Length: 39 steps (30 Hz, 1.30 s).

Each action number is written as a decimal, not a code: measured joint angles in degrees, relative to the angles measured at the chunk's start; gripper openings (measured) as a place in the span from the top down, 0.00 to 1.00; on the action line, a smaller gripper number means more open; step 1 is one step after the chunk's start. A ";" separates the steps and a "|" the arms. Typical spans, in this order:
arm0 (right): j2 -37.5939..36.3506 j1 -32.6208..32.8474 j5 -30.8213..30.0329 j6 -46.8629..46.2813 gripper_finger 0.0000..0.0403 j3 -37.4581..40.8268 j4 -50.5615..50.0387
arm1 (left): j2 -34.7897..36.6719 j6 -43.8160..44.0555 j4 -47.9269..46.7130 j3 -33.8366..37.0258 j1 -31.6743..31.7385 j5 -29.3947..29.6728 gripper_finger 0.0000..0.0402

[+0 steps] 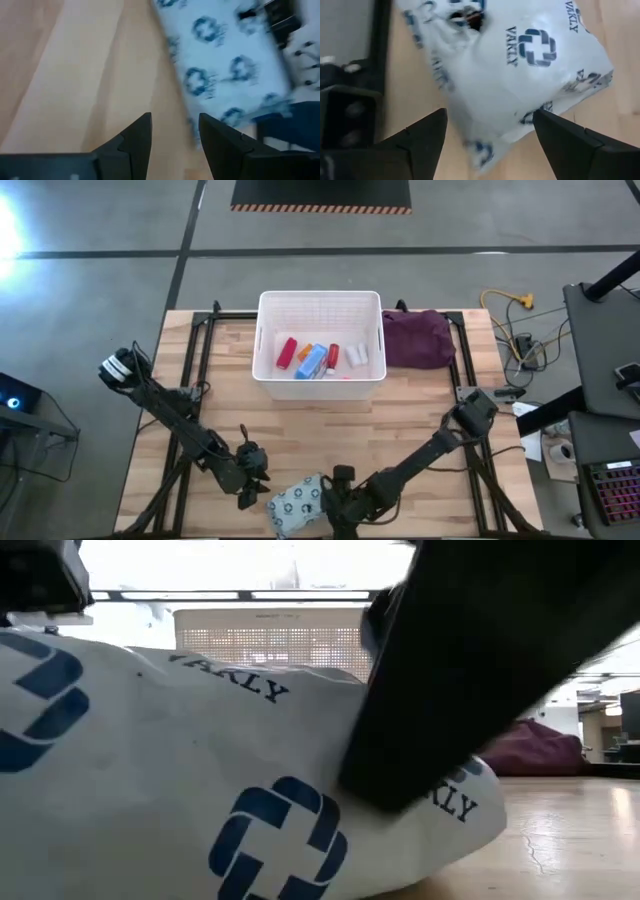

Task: Pick & place medical supplies in basket/bin
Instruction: Put the mailer bag into the white bin

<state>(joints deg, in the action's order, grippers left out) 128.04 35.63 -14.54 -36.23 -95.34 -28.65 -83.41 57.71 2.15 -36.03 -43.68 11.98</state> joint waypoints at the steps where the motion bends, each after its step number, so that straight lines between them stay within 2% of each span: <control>1: 0.76 -0.27 -0.42 0.00 0.29 -0.60 0.01 | -0.69 0.00 -0.23 0.00 0.00 -0.03 0.64; 5: 3.28 -1.94 -1.59 -0.21 0.30 -3.46 0.02 | -2.38 0.01 -0.23 0.09 0.18 -0.10 0.64; 9: 3.94 -4.60 -6.74 -3.97 0.33 -5.63 -2.41 | -2.39 0.00 -0.16 0.13 0.28 -0.08 0.64; 13: 1.54 -7.60 -10.97 -1.19 0.37 -5.70 -1.95 | -2.29 0.02 -0.28 0.34 0.33 -0.11 0.64; 15: 0.16 -8.90 -10.86 2.30 0.40 -5.72 -0.68 | -2.26 0.02 -0.28 0.42 0.35 -0.12 0.64; 18: -0.84 -10.49 -7.07 6.85 0.46 -5.80 1.89 | -2.19 -0.14 -0.30 0.44 0.63 -0.09 0.64; 21: -1.53 -11.48 -3.67 7.22 0.51 -5.95 3.41 | -2.19 -1.69 -0.36 0.46 1.53 -0.23 0.64; 26: -1.81 -11.77 -3.62 8.43 0.58 -9.94 3.61 | -2.13 -3.23 -0.12 0.46 4.35 0.53 0.64; 32: -0.60 -12.40 -3.44 11.20 0.54 -14.93 2.65 | -2.11 -3.73 -0.19 0.46 6.37 0.82 0.64; 39: -0.54 -13.52 -3.61 10.21 0.42 -15.77 -7.00 | -1.09 -3.85 -0.19 0.46 5.83 0.36 0.64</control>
<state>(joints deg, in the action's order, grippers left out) 127.50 22.11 -18.15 -26.02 -111.11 -35.65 -84.50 53.87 1.96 -35.57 -37.85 12.34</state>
